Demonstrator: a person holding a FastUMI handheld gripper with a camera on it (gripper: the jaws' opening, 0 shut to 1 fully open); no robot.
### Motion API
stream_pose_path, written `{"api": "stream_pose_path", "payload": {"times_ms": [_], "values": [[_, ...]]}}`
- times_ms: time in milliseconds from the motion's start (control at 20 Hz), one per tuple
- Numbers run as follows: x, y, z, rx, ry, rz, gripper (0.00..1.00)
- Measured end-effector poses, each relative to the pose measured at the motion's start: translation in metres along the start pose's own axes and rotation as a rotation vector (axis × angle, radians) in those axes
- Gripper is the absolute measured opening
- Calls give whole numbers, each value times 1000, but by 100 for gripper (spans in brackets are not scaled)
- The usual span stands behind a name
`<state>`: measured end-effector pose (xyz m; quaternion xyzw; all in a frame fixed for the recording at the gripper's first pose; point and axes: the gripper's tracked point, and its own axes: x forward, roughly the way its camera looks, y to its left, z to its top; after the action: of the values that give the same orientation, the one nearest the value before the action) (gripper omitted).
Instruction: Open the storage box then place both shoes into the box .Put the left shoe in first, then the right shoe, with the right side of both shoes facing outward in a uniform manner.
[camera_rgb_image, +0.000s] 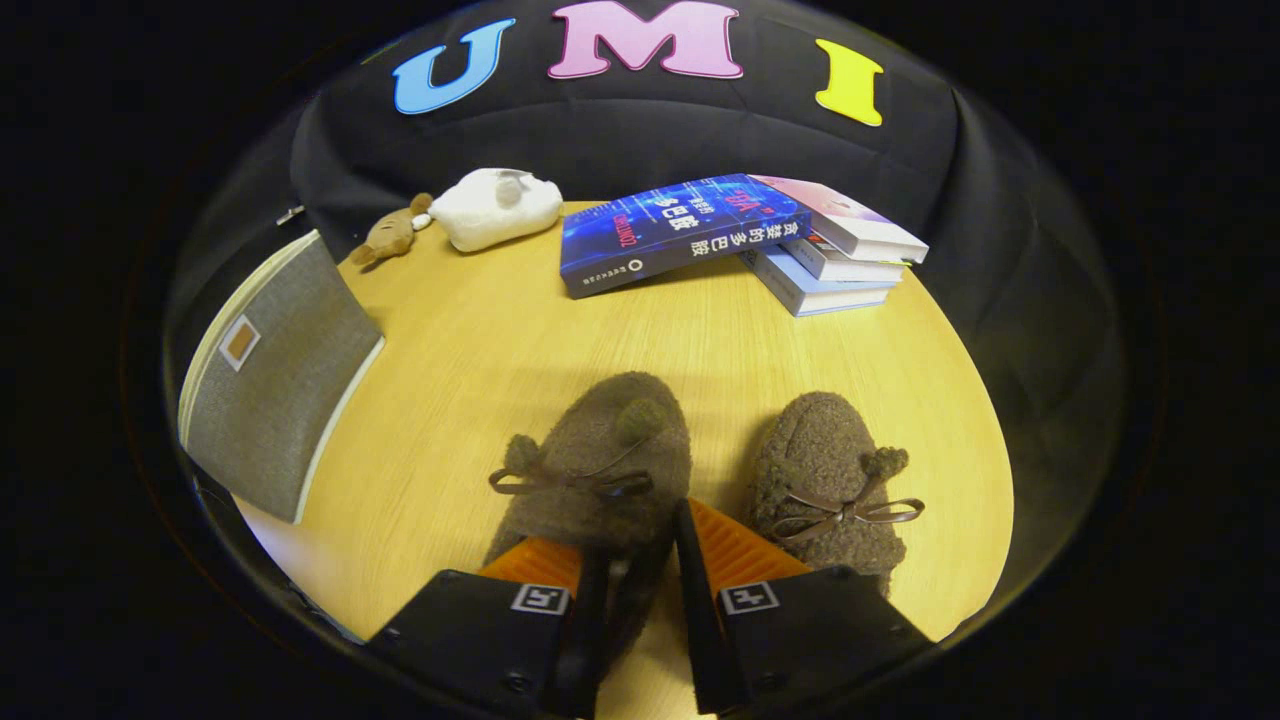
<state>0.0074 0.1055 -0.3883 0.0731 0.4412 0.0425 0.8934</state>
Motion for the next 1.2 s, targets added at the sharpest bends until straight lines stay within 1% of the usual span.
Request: {"api": "stream_pose_path", "payload": {"times_ms": [50, 100, 150, 200, 300, 400, 500, 700, 900, 1050, 1200], "values": [[0, -2, 0, 7, 2, -21, 33], [-2, -6, 2, 13, -7, -46, 18], [-3, -9, 1, 13, -12, -61, 11], [-8, -11, 0, 6, -16, -74, 7], [-23, -13, 2, 11, -43, -75, 7], [-46, -13, 4, 52, -72, -62, 7], [-72, -14, 9, 76, -109, -55, 7], [-136, -4, 30, 77, -202, -39, 7], [-191, 21, 72, 80, -306, -4, 7], [-220, 58, 111, 93, -369, 62, 6], [-238, 99, 149, 70, -420, 126, 6]]}}
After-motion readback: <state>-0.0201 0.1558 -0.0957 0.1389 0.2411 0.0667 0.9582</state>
